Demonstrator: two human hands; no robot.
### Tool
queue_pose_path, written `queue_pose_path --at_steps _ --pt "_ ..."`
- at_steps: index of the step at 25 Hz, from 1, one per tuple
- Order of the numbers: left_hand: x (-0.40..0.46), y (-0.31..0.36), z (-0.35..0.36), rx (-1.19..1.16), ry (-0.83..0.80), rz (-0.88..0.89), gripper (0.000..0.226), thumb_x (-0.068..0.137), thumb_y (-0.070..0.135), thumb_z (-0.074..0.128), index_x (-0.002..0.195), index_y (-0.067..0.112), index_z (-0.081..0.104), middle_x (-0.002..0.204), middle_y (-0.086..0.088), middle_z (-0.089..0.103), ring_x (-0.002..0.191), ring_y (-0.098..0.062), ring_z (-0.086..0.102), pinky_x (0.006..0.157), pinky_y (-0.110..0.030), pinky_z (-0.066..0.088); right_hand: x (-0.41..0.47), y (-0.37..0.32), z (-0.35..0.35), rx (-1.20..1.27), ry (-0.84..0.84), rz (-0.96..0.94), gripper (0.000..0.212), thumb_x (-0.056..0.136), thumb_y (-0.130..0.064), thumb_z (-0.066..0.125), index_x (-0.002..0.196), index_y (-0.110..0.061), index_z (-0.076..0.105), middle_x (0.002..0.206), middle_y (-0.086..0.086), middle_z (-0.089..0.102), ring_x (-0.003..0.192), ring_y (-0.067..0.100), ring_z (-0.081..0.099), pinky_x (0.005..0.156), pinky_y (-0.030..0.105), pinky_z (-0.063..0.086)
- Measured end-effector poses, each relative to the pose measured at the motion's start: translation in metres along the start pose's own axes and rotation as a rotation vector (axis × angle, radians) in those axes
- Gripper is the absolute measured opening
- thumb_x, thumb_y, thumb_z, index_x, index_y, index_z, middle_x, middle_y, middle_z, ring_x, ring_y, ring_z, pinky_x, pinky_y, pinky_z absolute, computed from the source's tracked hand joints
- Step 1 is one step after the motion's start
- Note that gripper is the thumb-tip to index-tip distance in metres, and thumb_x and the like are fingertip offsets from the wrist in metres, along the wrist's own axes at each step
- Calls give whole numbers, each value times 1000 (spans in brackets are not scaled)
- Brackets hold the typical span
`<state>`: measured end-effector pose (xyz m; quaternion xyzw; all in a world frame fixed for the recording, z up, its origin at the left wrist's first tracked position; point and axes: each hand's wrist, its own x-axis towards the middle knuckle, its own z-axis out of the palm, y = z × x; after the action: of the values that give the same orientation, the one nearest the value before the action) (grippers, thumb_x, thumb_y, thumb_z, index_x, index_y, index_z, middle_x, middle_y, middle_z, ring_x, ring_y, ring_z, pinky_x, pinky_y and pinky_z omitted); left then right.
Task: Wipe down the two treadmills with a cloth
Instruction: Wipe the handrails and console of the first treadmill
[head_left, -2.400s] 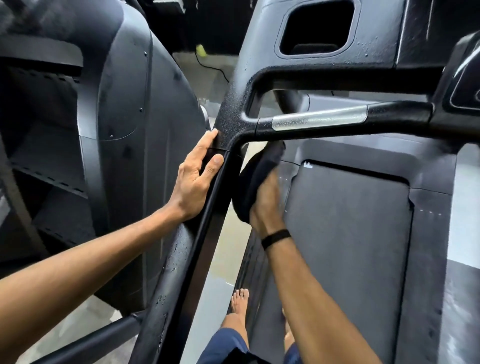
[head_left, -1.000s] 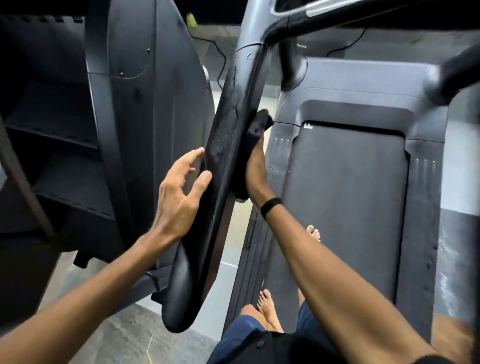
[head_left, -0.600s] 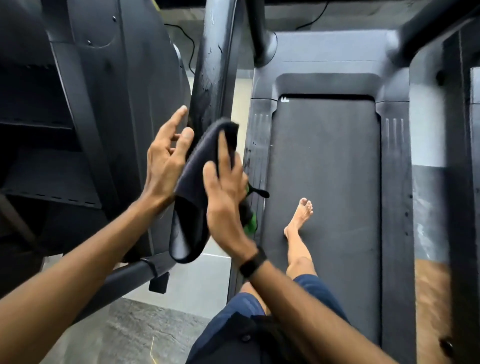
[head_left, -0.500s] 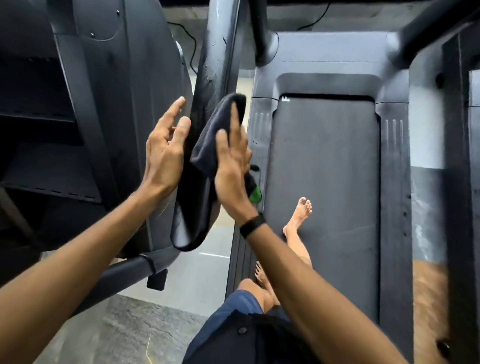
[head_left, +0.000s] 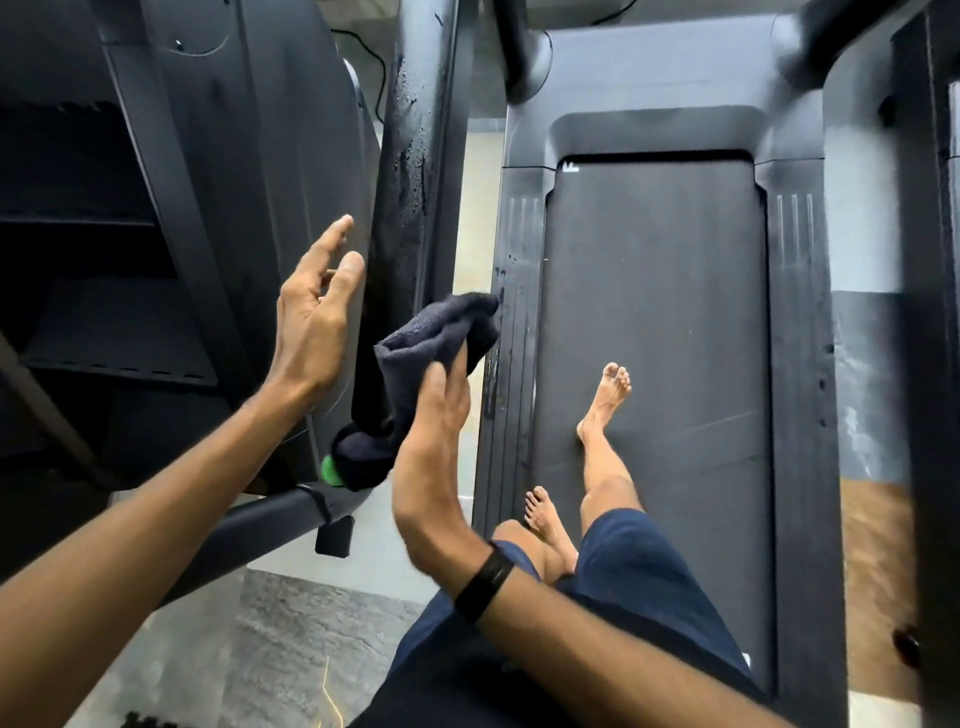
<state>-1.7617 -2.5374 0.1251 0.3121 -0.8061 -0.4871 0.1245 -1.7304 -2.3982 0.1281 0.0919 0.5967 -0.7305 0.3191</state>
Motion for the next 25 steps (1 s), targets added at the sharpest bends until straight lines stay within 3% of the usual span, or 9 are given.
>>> queue_pose_path --at_steps 2,4,6,9,14,21,25 --pt "4 2 3 -6 -8 -1 50 99 35 47 147 22 46 149 2 49 122 11 50 109 -24 40 3 -7 7 34 58 114 52 104 -52 26 155 -45 17 163 -14 14 146 -1 19 120 27 19" --pt "11 7 4 -9 -17 11 49 100 33 46 148 22 45 149 5 48 124 11 49 106 -19 40 28 -15 10 12 110 207 48 105 -52 27 152 -47 25 160 -6 24 144 13 30 118 33 26" --pt "21 13 6 3 -29 32 47 102 31 45 149 22 44 145 12 49 120 14 49 100 -12 39 56 -25 6 -60 79 216 51 104 -53 23 155 -43 24 161 -2 26 146 21 28 121 40 20" --pt "36 16 13 4 -16 35 50 101 33 45 149 19 42 138 20 50 117 17 48 99 -9 37 104 -50 6 -175 9 159 54 106 -50 16 158 -34 19 163 -3 24 150 19 20 121 38 10" --pt "77 29 36 13 7 22 59 95 44 46 149 19 42 149 -1 49 135 -12 46 117 -39 35 193 -107 20 -313 60 72 51 106 -49 18 154 -35 29 153 8 40 140 29 32 113 45 20" --pt "179 90 75 90 72 91 78 90 61 31 150 12 38 154 -5 40 143 -16 33 121 -48 22 277 -191 41 -417 70 -78 49 105 -47 32 149 -27 34 141 16 50 132 34 42 109 46 32" --pt "235 132 91 79 109 103 86 88 67 21 152 12 35 158 -6 36 147 -15 26 125 -37 7 313 -236 22 -161 88 -35 36 104 -38 44 130 -15 54 125 10 63 118 29 58 102 39 47"
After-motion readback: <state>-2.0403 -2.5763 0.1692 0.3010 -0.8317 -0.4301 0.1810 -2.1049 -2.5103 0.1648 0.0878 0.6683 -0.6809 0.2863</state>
